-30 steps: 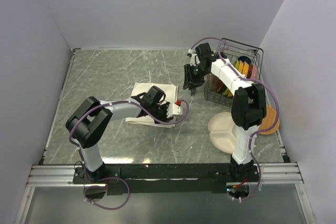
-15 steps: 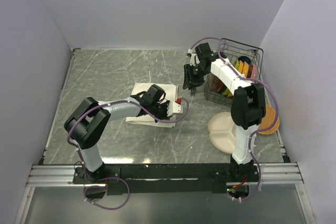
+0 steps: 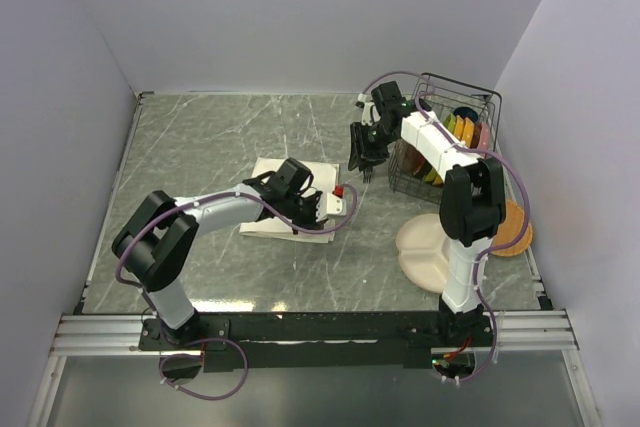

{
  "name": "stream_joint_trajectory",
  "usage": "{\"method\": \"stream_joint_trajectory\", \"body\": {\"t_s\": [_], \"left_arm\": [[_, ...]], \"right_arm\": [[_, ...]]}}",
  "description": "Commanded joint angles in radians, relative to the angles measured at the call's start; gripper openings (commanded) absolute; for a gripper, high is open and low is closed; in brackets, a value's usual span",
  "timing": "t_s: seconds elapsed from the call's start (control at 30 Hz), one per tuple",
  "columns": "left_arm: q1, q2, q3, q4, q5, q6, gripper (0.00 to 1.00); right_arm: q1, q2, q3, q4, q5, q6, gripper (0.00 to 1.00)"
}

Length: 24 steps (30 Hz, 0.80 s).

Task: Fold the napkin into a case and place the utensils inside
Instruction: Smooth out the square-folded napkin at the center of the board.

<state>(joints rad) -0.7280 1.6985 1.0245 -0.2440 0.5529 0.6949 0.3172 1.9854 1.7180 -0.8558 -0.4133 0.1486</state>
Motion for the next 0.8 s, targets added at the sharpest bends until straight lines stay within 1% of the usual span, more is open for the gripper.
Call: {"method": "stream_joint_trajectory", "body": {"t_s": [0.0,0.13,0.3,0.37,0.4,0.47,0.5,0.53,0.6,0.63,0.67,0.77], "left_arm": [[-0.005,0.023,0.046,-0.054,0.074,0.034,0.01],[-0.005,0.064,0.057,-0.084,0.074,0.052,0.01],[-0.007,0.093,0.054,-0.072,0.061,0.055,0.01],[-0.005,0.099,0.062,-0.081,0.062,0.063,0.04],[-0.005,0.104,0.066,-0.092,0.065,0.069,0.15],[-0.004,0.095,0.074,-0.116,0.071,0.089,0.32],[-0.002,0.064,0.077,-0.145,0.074,0.101,0.44],[0.012,0.041,0.077,-0.159,0.103,0.103,0.48],[0.053,-0.041,0.074,-0.173,0.166,0.072,0.52],[0.106,-0.065,0.075,-0.176,0.194,0.024,0.52],[0.137,-0.086,0.081,-0.179,0.238,-0.007,0.52],[0.254,-0.174,0.059,-0.163,0.259,-0.115,0.51]], "right_arm": [[0.013,0.006,0.060,-0.002,-0.009,-0.001,0.44],[0.019,0.026,0.078,0.000,0.001,-0.009,0.45],[0.033,0.067,0.133,-0.003,0.005,-0.021,0.45],[0.043,0.087,0.156,-0.002,0.013,-0.023,0.46],[0.045,0.095,0.181,-0.002,0.014,-0.026,0.46],[0.051,0.124,0.209,-0.002,0.027,-0.029,0.48],[0.054,0.134,0.241,-0.005,0.030,-0.032,0.48],[0.056,0.157,0.258,-0.008,0.030,-0.034,0.49],[0.062,0.182,0.296,-0.003,0.033,-0.035,0.49],[0.065,0.205,0.308,0.000,0.033,-0.037,0.49],[0.071,0.216,0.322,0.006,0.033,-0.038,0.49],[0.080,0.257,0.359,0.027,0.037,-0.043,0.48]]}}
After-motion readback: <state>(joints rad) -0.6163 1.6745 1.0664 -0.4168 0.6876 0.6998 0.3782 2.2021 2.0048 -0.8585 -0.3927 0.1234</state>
